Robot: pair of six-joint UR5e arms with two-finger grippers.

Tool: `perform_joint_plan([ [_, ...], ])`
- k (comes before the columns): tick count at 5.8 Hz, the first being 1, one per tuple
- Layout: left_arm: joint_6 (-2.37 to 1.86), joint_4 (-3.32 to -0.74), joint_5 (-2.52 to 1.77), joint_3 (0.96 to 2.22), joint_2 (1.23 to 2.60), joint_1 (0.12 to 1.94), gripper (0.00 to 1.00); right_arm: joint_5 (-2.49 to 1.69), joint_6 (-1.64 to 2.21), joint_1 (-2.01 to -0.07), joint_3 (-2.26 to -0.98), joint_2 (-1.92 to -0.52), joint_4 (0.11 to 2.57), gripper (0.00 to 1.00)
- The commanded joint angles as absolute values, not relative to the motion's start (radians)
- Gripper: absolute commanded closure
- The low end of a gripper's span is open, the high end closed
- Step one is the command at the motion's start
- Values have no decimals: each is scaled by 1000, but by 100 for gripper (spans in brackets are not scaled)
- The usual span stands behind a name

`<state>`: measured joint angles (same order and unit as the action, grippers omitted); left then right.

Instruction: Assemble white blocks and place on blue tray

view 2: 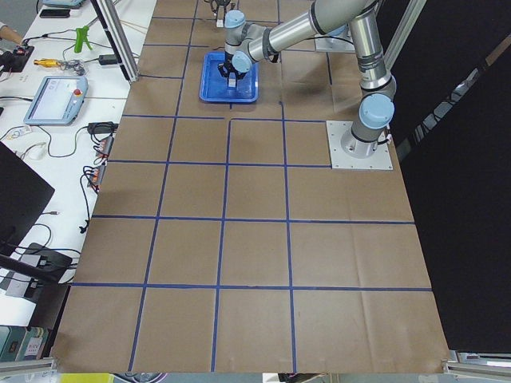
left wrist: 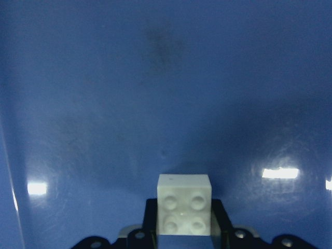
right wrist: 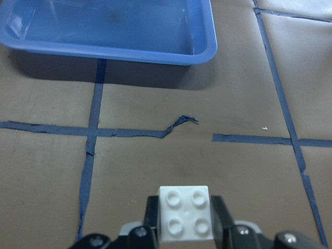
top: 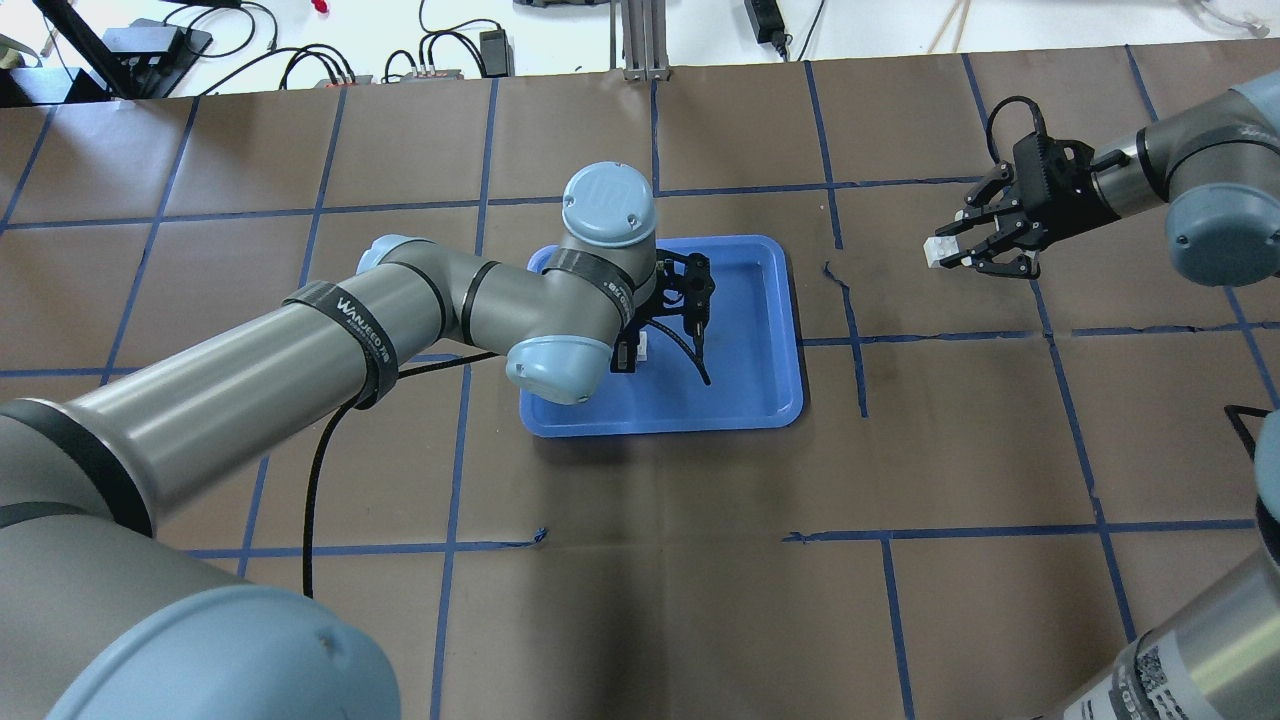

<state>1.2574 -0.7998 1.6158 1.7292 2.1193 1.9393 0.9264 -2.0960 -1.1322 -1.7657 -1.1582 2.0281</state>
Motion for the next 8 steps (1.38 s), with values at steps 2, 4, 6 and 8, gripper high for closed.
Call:
perform_joint_plan([
  [2,1247,-808,1609,1730,2109,1945,2,922,-1968,-1215,-1845,-1245,2019,81],
  [4,1246,-852,1614,1727,2050,1944,2,919,-1954,-1229,-1900,-1258,2086,81],
  [6,1244,-1150,1612,1669,1897,1902,2,917,-1881,-1291,-1905,-1258,2120,81],
  [8,1227,-1421,1609,1535,1823,1850,2,922,-1575,-1446,-1948,-1247,2393,81],
])
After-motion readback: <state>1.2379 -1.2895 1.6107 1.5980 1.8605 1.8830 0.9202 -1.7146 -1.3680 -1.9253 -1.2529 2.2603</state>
